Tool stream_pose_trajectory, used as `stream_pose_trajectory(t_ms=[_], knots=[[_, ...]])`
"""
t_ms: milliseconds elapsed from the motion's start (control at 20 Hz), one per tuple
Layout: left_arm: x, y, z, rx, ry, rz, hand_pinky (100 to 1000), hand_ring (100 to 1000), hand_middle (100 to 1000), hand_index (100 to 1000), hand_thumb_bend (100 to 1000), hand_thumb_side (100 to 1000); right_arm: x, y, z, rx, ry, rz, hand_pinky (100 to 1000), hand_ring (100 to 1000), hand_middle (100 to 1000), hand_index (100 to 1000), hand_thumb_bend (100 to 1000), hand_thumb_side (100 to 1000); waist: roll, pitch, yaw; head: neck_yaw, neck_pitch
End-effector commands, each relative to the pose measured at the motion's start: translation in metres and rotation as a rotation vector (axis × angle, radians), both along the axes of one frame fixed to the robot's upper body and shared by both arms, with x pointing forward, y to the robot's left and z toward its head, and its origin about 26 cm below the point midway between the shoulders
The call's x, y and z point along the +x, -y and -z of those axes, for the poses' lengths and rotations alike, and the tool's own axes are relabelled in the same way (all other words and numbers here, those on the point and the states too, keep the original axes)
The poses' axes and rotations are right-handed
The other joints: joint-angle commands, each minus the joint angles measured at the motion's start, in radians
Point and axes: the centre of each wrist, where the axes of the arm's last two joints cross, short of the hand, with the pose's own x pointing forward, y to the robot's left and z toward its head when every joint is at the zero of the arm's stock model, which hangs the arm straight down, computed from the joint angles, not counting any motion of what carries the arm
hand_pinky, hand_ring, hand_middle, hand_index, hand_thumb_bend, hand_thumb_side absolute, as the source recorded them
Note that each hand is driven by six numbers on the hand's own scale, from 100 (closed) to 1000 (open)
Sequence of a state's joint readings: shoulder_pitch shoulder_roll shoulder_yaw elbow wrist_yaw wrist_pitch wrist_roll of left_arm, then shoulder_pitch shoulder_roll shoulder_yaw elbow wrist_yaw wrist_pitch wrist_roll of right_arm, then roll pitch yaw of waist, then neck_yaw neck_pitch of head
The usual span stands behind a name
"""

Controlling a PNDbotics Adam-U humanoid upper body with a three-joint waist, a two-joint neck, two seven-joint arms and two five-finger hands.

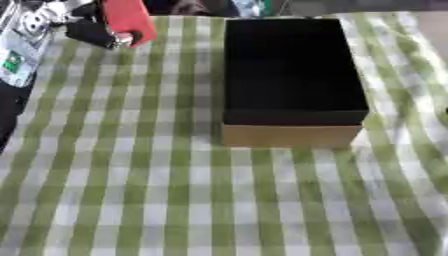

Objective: Pick up objects on the table and place them in the box.

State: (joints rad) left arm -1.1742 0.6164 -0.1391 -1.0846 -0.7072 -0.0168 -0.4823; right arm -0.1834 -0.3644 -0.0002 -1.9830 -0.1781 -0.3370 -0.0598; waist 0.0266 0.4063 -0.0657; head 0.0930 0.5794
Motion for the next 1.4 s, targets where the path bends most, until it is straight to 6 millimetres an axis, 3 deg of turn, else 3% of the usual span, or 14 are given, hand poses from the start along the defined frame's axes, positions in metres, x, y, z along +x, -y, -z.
stream_pose_trajectory(t_ms=[50,450,750,1150,1400], knots=[[-0.010,0.025,-0.020,-0.019,0.045,0.098,673,612,536,671,100,600,-0.002,0.004,-0.008,-0.010,0.020,-0.006,845,721,602,811,100,893,0.014,-0.044,-0.002,-0.003,0.012],[-0.023,0.097,-0.016,-0.051,0.051,0.306,676,601,526,663,100,616,0.001,0.002,-0.017,0.009,0.036,-0.055,841,723,606,811,100,888,0.014,-0.067,-0.019,-0.001,0.032],[-0.029,0.136,-0.003,-0.068,0.043,0.398,678,595,519,657,100,624,0.004,0.000,-0.024,0.027,0.046,-0.097,840,724,608,812,100,886,0.011,-0.076,-0.033,0.006,0.039],[-0.030,0.173,0.020,-0.055,0.042,0.415,665,580,523,653,100,619,0.006,-0.002,-0.029,0.066,0.050,-0.121,836,723,609,812,100,882,0.005,-0.079,-0.050,0.026,0.033],[-0.030,0.184,0.034,-0.031,0.039,0.394,652,580,526,654,100,610,0.006,-0.002,-0.030,0.092,0.044,-0.111,838,723,608,812,100,883,0.006,-0.077,-0.051,0.033,0.030]])
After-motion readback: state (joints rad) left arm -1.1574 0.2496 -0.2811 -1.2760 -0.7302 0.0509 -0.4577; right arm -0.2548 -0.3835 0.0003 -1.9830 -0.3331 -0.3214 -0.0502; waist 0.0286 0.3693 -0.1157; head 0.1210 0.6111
